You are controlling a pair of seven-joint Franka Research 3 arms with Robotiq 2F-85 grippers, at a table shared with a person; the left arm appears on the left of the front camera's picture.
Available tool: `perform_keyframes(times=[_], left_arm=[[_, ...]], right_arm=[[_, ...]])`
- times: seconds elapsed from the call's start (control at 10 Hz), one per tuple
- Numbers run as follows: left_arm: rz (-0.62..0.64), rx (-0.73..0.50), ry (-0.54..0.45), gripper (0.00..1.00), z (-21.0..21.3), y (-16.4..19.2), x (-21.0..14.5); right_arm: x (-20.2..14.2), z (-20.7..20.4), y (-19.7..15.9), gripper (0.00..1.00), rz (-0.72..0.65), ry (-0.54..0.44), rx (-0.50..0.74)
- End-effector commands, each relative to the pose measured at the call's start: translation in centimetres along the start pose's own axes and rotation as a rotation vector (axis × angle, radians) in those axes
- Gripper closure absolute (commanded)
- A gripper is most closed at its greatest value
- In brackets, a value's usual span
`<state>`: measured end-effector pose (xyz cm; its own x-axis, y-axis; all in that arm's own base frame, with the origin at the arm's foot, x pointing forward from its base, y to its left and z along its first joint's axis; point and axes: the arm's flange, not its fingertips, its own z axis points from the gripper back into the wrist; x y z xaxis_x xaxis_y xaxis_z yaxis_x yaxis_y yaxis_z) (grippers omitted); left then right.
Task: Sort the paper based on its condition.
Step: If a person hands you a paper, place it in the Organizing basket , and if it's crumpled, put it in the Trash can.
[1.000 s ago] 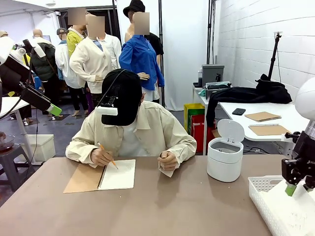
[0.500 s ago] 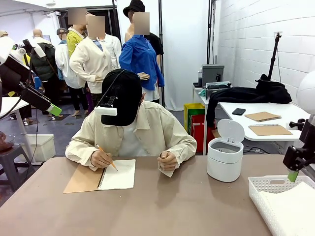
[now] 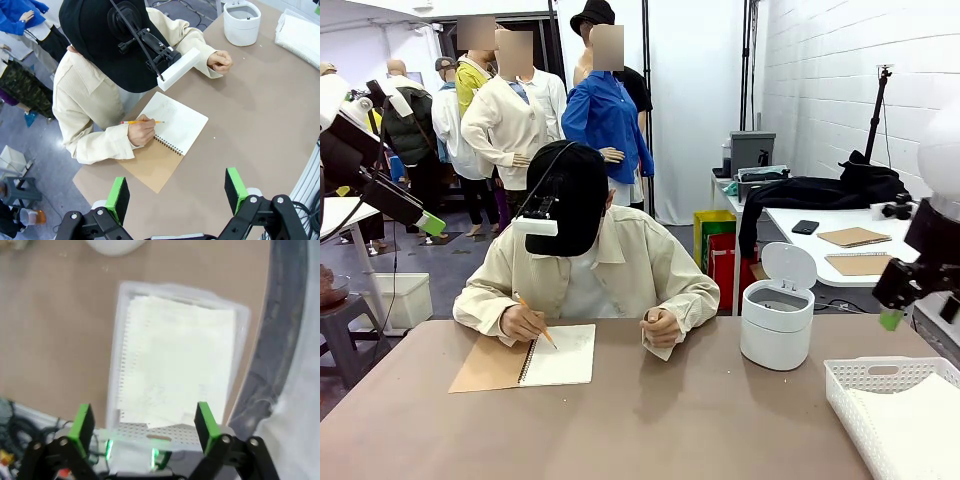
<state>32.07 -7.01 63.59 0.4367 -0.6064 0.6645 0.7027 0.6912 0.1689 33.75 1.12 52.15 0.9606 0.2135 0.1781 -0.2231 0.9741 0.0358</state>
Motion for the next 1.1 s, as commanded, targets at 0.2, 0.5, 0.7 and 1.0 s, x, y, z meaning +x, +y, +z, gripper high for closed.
perform_keyframes(times=[0.2,0.5,0.7,1.0], left_arm=[[-0.005,0.003,0.0,0.0,0.1,0.1,0.0],[-0.005,0.003,0.0,0.0,0.1,0.1,0.0],[-0.005,0.003,0.0,0.0,0.1,0.1,0.0],[-0.005,0.003,0.0,0.0,0.1,0.1,0.0]], right_arm=[[3.3,1.6,4.7,0.0,0.273,-0.081,0.147],[7.3,1.6,8.9,0.0,0.45,-0.188,0.356],[10.7,0.8,12.9,0.0,0.537,-0.213,0.419],[14.8,1.4,18.5,0.0,0.688,-0.262,0.421]])
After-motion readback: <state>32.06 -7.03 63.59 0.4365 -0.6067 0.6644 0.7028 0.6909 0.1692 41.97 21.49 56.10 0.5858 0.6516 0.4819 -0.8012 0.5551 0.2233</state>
